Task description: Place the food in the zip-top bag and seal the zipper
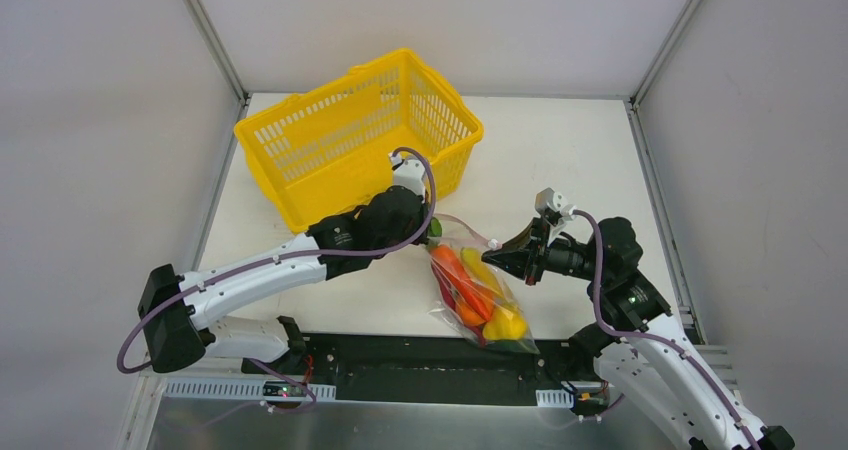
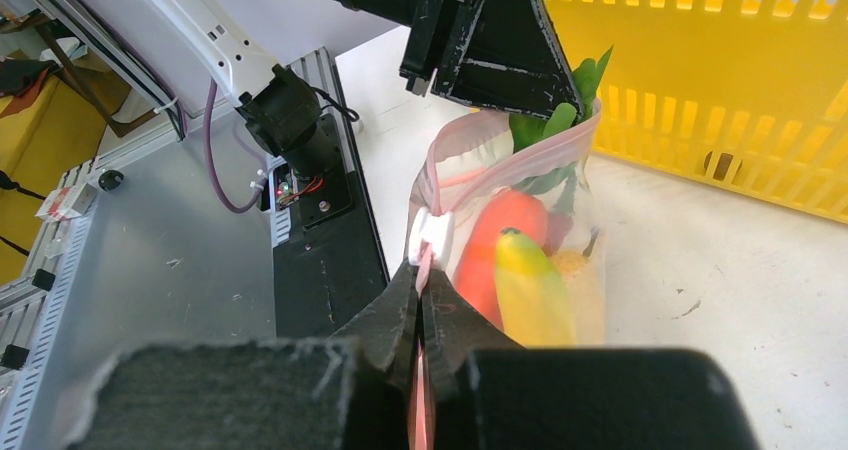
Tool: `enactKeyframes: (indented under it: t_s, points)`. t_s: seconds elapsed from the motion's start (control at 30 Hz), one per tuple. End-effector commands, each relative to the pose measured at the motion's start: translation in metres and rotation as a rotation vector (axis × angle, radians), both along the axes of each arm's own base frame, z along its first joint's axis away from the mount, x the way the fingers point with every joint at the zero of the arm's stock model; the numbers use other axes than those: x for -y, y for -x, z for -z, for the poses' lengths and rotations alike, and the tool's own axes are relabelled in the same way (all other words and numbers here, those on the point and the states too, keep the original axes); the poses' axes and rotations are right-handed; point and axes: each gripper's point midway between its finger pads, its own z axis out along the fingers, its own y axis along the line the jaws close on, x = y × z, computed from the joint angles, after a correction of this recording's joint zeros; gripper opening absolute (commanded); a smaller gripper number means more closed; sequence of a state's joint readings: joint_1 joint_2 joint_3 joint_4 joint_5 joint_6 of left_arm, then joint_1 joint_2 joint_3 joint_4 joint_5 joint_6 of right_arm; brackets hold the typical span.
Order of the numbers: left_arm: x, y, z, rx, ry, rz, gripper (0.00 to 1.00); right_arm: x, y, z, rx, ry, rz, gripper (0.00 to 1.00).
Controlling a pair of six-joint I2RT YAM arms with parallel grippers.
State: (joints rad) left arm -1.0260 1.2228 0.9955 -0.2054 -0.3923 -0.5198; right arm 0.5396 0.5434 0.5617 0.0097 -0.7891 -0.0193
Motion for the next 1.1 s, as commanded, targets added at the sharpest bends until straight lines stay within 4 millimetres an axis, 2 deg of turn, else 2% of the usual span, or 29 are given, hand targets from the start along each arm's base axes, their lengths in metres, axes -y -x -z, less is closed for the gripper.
enactKeyframes:
  t_s: [0.0, 0.17, 0.33, 0.6, 0.83, 0.9, 0.97, 1.07]
  points:
    - [0.018, 0.013, -0.012, -0.010, 0.093, 0.119, 0.00, 0.000, 0.001, -0.024, 0.075, -0.035, -0.004, 0.00]
    - [0.044, 0.036, -0.013, -0.072, 0.155, 0.284, 0.00, 0.000, 0.001, -0.025, 0.072, -0.036, -0.001, 0.00]
    - [0.045, 0.049, 0.004, -0.127, 0.130, 0.328, 0.00, 0.001, 0.002, -0.029, 0.084, -0.040, 0.003, 0.00]
    - [0.057, 0.073, 0.017, -0.205, 0.102, 0.460, 0.00, 0.002, -0.003, -0.031, 0.095, -0.039, 0.025, 0.00]
    - [0.056, 0.077, 0.030, -0.239, 0.033, 0.467, 0.04, 0.004, -0.009, -0.037, 0.107, -0.052, 0.064, 0.00]
    - [0.057, 0.076, 0.027, -0.226, 0.040, 0.465, 0.05, 0.004, -0.009, -0.039, 0.112, -0.057, 0.072, 0.00]
    - [0.054, 0.073, 0.017, -0.192, 0.060, 0.443, 0.12, 0.005, -0.010, -0.040, 0.115, -0.057, 0.080, 0.00]
    - [0.044, 0.070, -0.001, -0.136, 0.086, 0.408, 0.36, 0.007, -0.009, -0.038, 0.120, -0.046, 0.083, 0.00]
